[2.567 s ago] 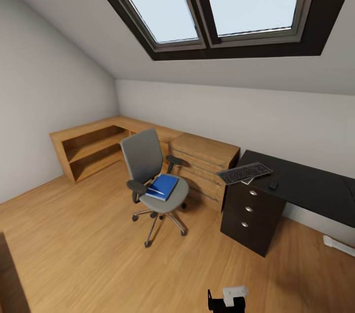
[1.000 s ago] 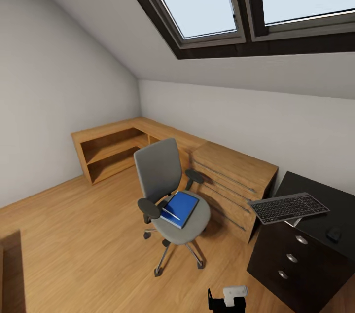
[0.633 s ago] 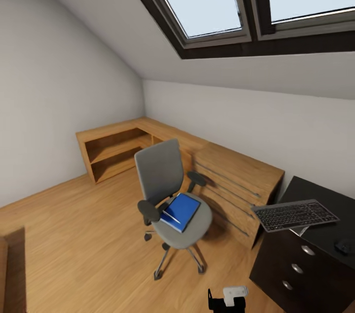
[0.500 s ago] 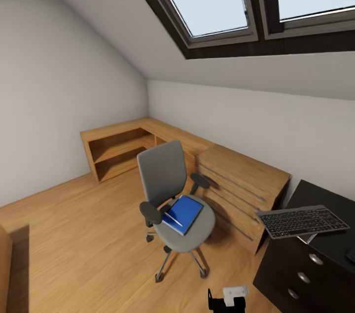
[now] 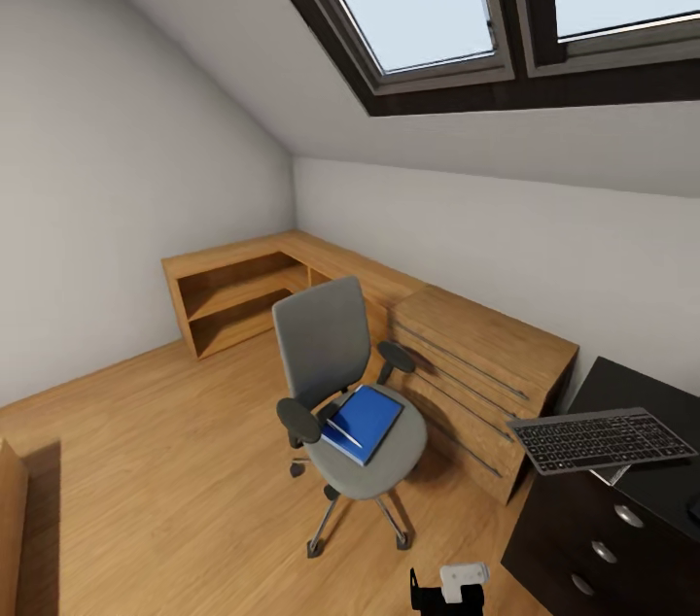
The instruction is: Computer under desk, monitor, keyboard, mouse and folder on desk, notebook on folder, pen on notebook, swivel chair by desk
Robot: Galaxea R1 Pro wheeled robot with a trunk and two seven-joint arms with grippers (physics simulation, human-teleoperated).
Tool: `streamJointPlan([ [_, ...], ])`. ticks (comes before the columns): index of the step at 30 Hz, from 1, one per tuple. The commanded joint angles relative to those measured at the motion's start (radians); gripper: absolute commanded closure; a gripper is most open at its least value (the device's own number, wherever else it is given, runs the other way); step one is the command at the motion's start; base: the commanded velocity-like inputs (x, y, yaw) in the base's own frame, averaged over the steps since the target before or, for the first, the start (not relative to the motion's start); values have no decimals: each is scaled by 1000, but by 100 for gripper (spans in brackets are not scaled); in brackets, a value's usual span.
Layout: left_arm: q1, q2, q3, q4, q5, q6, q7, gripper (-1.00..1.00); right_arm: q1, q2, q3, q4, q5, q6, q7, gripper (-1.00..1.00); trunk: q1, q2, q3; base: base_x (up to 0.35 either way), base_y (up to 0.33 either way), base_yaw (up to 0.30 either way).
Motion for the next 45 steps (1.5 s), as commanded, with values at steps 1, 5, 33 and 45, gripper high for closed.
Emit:
streamJointPlan([
  [1,-1,0,-2,0,-1,-2,4,-100,-1,1,9,2,-8,-4,-3,-100,1,-2,-2,0,0,0],
  [5,-1,0,-2,0,-1,-2,4,-100,-1,1,9,2,-8,-4,-3,-100,1,-2,-2,0,0,13],
  [33,-1,-2,-2,0,-1,-4,4,-100,-1,1,9,2,-6,-4,-3,-100,1,-2,-2,44,-67,97],
  [45,-1,-3,-2,0,-1,-4,4,-100,-1,2,10,-4,1,-4,-3,-100,1,-2,-2,69,-99,0],
])
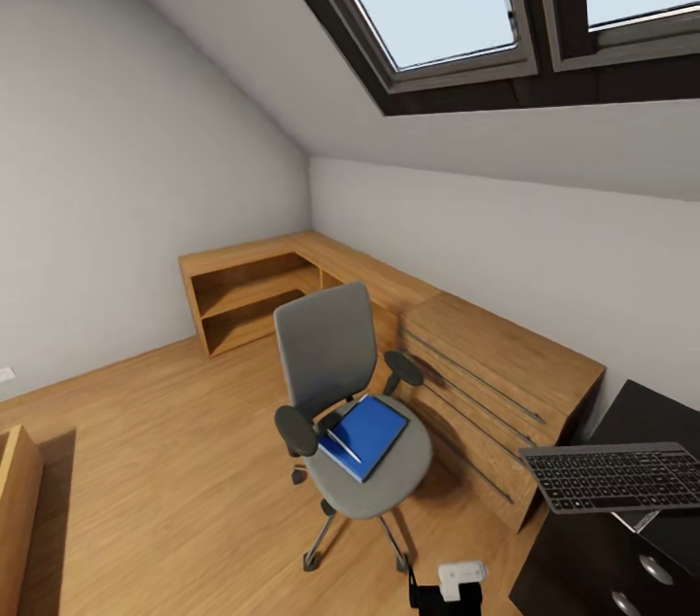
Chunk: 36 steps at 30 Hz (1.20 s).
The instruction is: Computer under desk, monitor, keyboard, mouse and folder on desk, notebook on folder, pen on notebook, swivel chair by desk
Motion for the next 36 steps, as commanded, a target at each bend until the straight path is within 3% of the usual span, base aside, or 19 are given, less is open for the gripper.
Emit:
streamJointPlan([
  [1,-1,-1,-2,0,-1,-2,4,-100,-1,1,8,-8,-9,-3,-3,-100,1,-2,-2,3,-7,0],
  [3,-1,0,-2,0,-1,-2,4,-100,-1,1,7,-23,-9,-1,-5,-100,1,-2,-2,2,-5,0],
  [7,-1,0,-2,0,-1,-2,4,-100,-2,0,5,-148,-13,22,-28,-100,1,-2,-2,1,-1,0],
  [11,-1,0,-1,0,-1,-2,4,-100,-3,-4,5,-322,-16,164,-101,-100,1,-2,-2,0,0,0],
  [16,-1,0,0,0,-1,-19,4,-100,-3,-3,4,-445,-16,313,-119,-100,1,-2,-2,0,0,0],
  [23,-1,0,3,0,0,-79,5,-100,-4,-5,4,-526,-11,373,-123,-100,1,-2,-2,0,0,0],
  [25,-1,0,3,0,0,-80,5,-100,-7,-7,3,-559,-10,424,-126,-100,1,-2,-2,0,0,0],
  [26,-1,0,3,1,-1,-81,5,-100,-9,-14,3,-596,-10,485,-128,-100,1,-2,-2,0,0,0],
  [27,-1,0,3,0,0,-82,5,-100,-18,-52,-16,-749,-13,711,-130,-100,1,-2,-2,0,0,0],
  [28,-1,0,3,1,0,-82,5,-100,-25,-67,-39,-825,-15,808,-130,-100,1,-2,-2,0,0,0],
  [29,-1,0,3,0,0,-82,5,-100,-28,-73,-55,-864,-15,855,-130,-100,1,-2,-2,0,0,0],
  [30,-1,-1,3,0,0,-84,5,-100,-35,-82,-93,-940,-16,940,-131,-100,1,-2,-2,0,0,0],
  [31,-1,-2,2,1,0,-115,5,-100,-47,-94,-178,-1081,-14,1088,-131,-100,1,-2,-2,0,0,0],
  [32,-1,-2,2,2,1,-128,5,-100,-49,-98,-199,-1113,-13,1121,-131,-100,1,-2,-2,0,0,0],
  [34,-1,-3,1,6,2,-164,5,-100,-54,-119,-277,-1221,-16,1233,-126,-100,1,-2,-2,0,-47,0],
  [36,-1,-3,1,8,2,-176,4,-100,-56,-132,-316,-1261,-17,1275,-123,-100,1,-2,-2,0,-149,0],
])
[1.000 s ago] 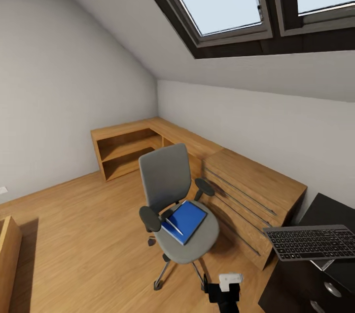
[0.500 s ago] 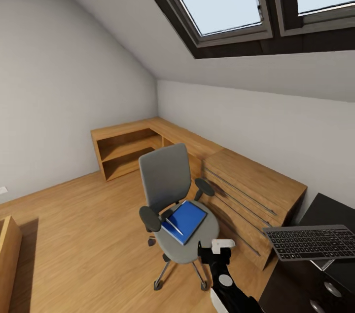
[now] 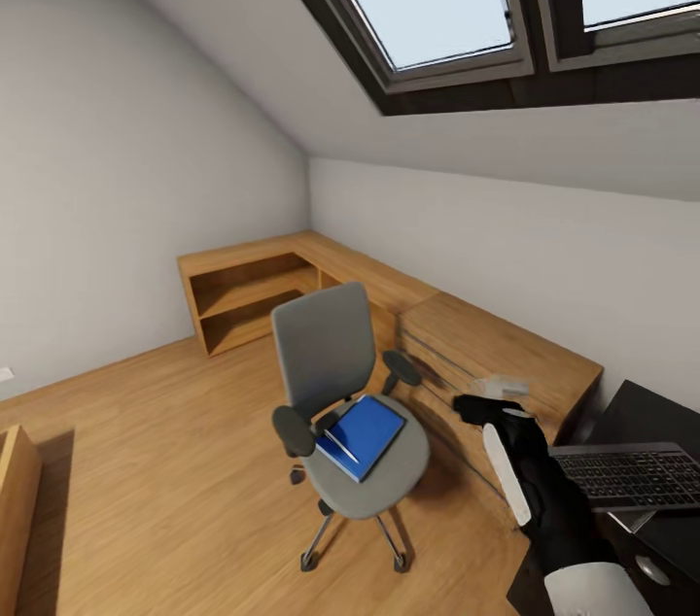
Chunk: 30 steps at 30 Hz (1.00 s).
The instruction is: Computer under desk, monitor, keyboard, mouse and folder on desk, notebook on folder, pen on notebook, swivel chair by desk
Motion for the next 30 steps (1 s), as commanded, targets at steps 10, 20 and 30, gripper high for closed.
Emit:
streamJointPlan([
  [10,-1,-2,-3,3,-3,-13,3,-100,-1,-17,-43,-48,-5,-11,-5,-100,1,-2,-2,0,-305,0],
  [20,-1,-2,-2,3,-3,-12,3,-100,-2,-96,-47,54,-5,-58,-5,-100,1,-2,-2,65,-319,0],
  [30,-1,-2,-2,3,-3,-12,4,-100,-34,-169,-48,203,-9,-148,-5,-100,1,-2,-2,104,-129,0],
])
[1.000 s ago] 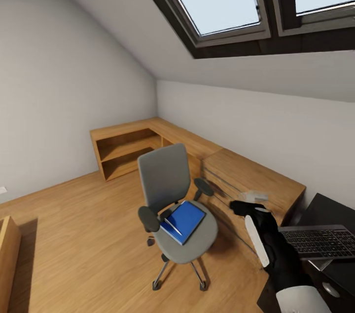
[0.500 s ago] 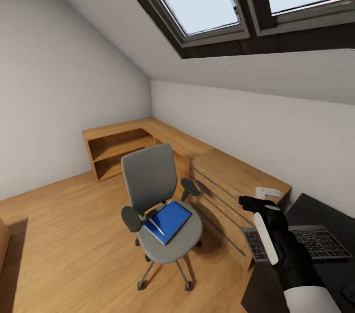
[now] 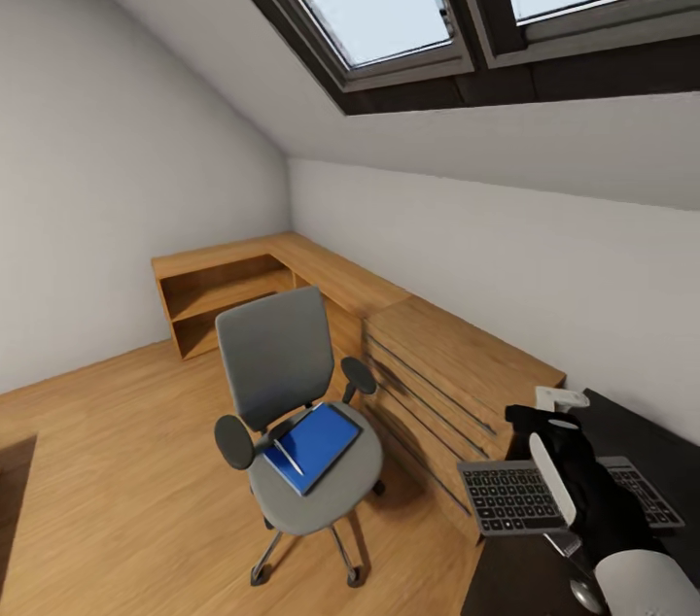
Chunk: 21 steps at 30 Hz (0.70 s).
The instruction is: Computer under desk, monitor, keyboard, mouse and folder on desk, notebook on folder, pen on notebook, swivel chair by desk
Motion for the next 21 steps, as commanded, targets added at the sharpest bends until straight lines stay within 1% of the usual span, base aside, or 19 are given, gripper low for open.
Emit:
streamJointPlan([
  [1,-1,0,-1,0,-3,-3,6,-100,-9,-4,1,21,-11,-9,-8,-100,1,-2,-2,16,-20,0],
  [2,-1,0,-1,0,-3,-3,6,-100,-18,-7,1,44,-11,-22,-8,-100,1,-2,-2,13,-16,0],
  [3,-1,0,-2,0,-3,-3,6,-100,-38,-11,1,95,-10,-50,-8,-100,1,-2,-2,8,-10,0],
  [5,-1,0,-1,0,-3,-3,6,-100,-63,-14,1,149,-9,-79,-8,-100,1,-2,-2,6,-7,0],
  [6,-1,0,-1,0,-3,-3,6,-100,-88,-17,1,205,-8,-107,-8,-100,1,-2,-2,3,-4,0],
  [8,-1,0,-1,0,-3,-3,6,-100,-113,-20,1,260,-8,-134,-8,-100,1,-2,-2,2,-3,0],
  [9,-1,0,-1,0,-3,-3,6,-100,-136,-24,1,312,-7,-161,-8,-100,1,-2,-2,9,-10,0],
  [10,-1,0,-1,0,-3,-3,6,-100,-146,-26,2,338,-7,-175,-7,-100,1,-2,-2,23,-24,0],
  [12,-1,0,-1,0,-3,-4,6,-100,-193,-31,2,455,-6,-242,-8,-100,1,-2,-2,104,-100,0],
  [13,-1,-1,-2,0,-3,-4,6,-100,-210,-34,2,496,-5,-269,-8,-100,1,-2,-2,173,-167,0],
  [14,-1,-1,-2,0,-4,-4,4,-100,-241,-41,2,581,-5,-333,-8,-100,1,-2,-2,209,-217,0],
  [17,-1,0,-2,0,-4,-4,4,-100,-259,-45,3,629,-5,-368,-8,-100,1,-2,-2,121,-140,0],
  [21,-1,-1,-1,0,-4,-4,5,-100,-265,-47,2,646,-7,-389,-10,-100,1,-2,-2,21,-25,0],
])
